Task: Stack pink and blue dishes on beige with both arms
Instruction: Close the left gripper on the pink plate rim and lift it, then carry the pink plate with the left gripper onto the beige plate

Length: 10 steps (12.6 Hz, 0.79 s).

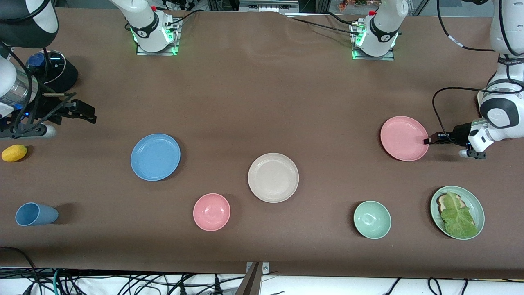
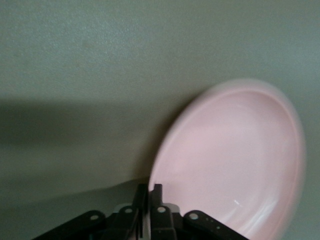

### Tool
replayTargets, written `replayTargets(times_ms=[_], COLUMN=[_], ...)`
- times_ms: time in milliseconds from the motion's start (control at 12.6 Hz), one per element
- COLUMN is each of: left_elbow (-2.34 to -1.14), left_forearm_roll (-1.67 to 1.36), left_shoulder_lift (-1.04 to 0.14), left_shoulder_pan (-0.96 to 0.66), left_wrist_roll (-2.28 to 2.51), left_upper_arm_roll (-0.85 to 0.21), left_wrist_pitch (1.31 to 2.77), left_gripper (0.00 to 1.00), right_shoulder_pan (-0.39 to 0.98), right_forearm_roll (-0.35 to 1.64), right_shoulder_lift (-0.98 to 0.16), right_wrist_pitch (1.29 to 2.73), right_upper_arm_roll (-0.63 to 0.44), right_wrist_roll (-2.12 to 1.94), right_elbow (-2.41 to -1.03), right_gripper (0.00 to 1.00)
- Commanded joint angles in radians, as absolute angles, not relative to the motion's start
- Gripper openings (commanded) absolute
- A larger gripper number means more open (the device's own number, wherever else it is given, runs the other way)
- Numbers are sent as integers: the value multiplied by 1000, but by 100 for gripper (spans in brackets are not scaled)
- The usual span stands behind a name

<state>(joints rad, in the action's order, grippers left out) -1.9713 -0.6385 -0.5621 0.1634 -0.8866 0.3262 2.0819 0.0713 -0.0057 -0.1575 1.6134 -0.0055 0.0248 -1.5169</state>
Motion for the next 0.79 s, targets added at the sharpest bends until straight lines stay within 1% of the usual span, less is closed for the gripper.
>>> replayTargets(times_ms=[0, 238, 397, 714], left_elbow=[-1937, -1937, -1913, -1763], left_forearm_roll=[-658, -658, -660, -553], left_shoulder_lift=[-574, -562, -537, -518], left_shoulder_pan=[158, 153, 118, 2], left_wrist_roll=[-907, -896, -862, -620], left_upper_arm_roll=[330, 321, 279, 181], left_wrist_pitch=[2077, 2050, 2025, 2023], left_gripper=[0, 0, 0, 0], right_shoulder_pan=[63, 63, 63, 63], right_forearm_roll=[0, 0, 0, 0], right_shoulder_lift=[-141, -143, -141, -141], right_wrist_pitch=[1609, 1609, 1609, 1609], right_upper_arm_roll=[2, 2, 2, 2], right_wrist_roll=[29, 29, 29, 29], right_elbow=[-1528, -1529, -1528, -1529], right_gripper=[100, 100, 100, 100])
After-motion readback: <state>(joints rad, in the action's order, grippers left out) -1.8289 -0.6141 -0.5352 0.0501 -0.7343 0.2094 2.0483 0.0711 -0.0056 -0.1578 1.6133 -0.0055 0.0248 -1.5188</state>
